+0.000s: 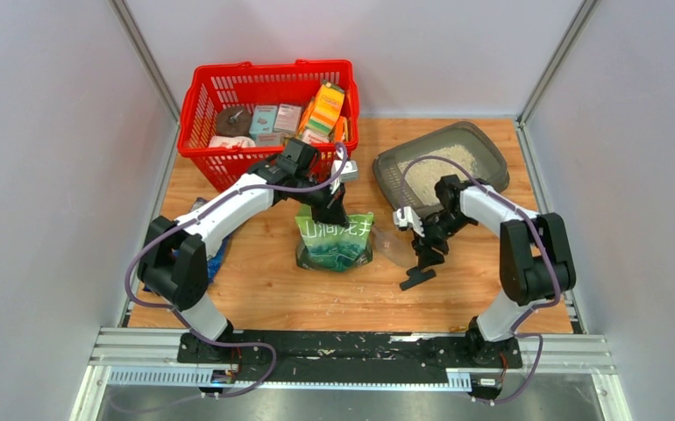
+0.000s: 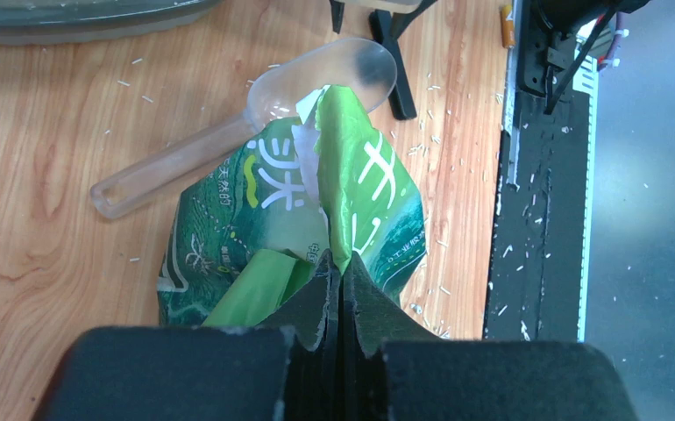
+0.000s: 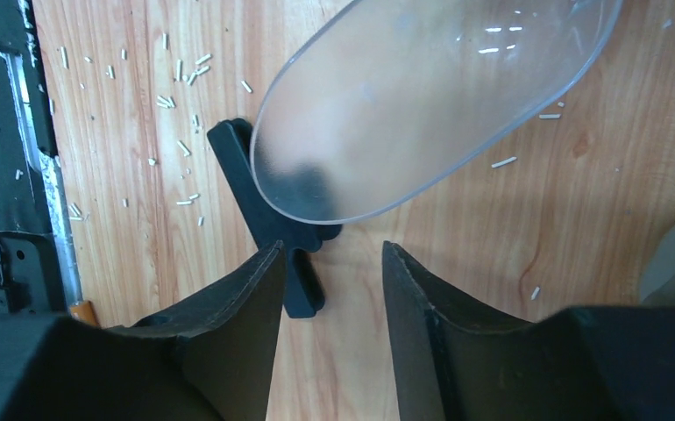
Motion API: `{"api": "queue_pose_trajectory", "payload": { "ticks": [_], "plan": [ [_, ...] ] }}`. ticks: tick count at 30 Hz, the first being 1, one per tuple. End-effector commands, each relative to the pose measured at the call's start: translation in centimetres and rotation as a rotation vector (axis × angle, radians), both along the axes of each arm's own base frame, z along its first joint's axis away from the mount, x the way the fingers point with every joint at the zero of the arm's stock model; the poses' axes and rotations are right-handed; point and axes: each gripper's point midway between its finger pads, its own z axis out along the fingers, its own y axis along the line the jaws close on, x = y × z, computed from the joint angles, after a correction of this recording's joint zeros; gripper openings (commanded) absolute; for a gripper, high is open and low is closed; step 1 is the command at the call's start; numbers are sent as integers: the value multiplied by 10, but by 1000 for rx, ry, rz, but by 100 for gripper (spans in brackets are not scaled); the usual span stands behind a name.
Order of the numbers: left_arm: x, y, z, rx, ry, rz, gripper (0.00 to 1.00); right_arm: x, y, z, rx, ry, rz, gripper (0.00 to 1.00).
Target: Fill the litter box with clean litter
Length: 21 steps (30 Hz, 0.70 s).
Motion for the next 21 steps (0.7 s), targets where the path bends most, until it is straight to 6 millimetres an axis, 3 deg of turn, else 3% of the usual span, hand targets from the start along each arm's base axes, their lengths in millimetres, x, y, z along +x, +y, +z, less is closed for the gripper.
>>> {"api": "queue_pose_trajectory", "payload": {
  "ticks": [1, 6, 21],
  "plan": [
    [1, -15, 11, -46, -17, -39, 0, 1, -6, -3, -36, 50, 56, 47],
    [4, -15, 9, -39, -15, -39, 0, 4, -5, -3, -50, 97, 54, 45],
    [14, -9, 9, -28, -15, -17, 0, -14, -4, -16, -125, 147, 125, 38]
  ]
}}
